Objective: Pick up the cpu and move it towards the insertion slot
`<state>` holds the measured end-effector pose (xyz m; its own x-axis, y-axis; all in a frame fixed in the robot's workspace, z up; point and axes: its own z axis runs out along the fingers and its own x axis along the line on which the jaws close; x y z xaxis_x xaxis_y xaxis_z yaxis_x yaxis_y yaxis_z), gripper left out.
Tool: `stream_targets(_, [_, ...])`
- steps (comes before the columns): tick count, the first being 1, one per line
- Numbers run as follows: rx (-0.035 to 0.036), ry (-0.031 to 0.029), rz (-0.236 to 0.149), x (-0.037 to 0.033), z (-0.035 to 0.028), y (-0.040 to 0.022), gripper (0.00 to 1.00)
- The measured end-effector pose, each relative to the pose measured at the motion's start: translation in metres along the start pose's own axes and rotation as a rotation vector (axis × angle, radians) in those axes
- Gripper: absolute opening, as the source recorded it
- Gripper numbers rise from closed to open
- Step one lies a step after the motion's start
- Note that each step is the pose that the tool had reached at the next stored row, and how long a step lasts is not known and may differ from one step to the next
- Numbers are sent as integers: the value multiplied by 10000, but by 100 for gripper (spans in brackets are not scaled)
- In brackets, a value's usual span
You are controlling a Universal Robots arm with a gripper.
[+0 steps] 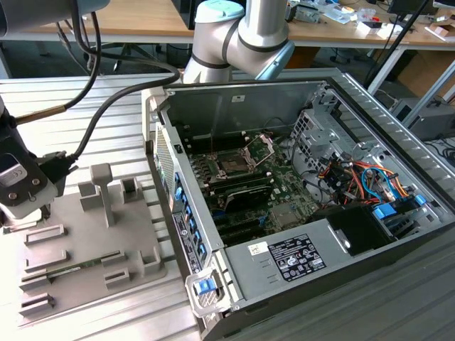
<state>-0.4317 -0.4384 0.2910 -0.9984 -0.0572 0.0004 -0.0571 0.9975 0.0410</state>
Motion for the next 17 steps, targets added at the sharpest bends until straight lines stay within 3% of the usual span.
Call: stream_targets(17, [0, 0, 0, 0, -55, 2, 55])
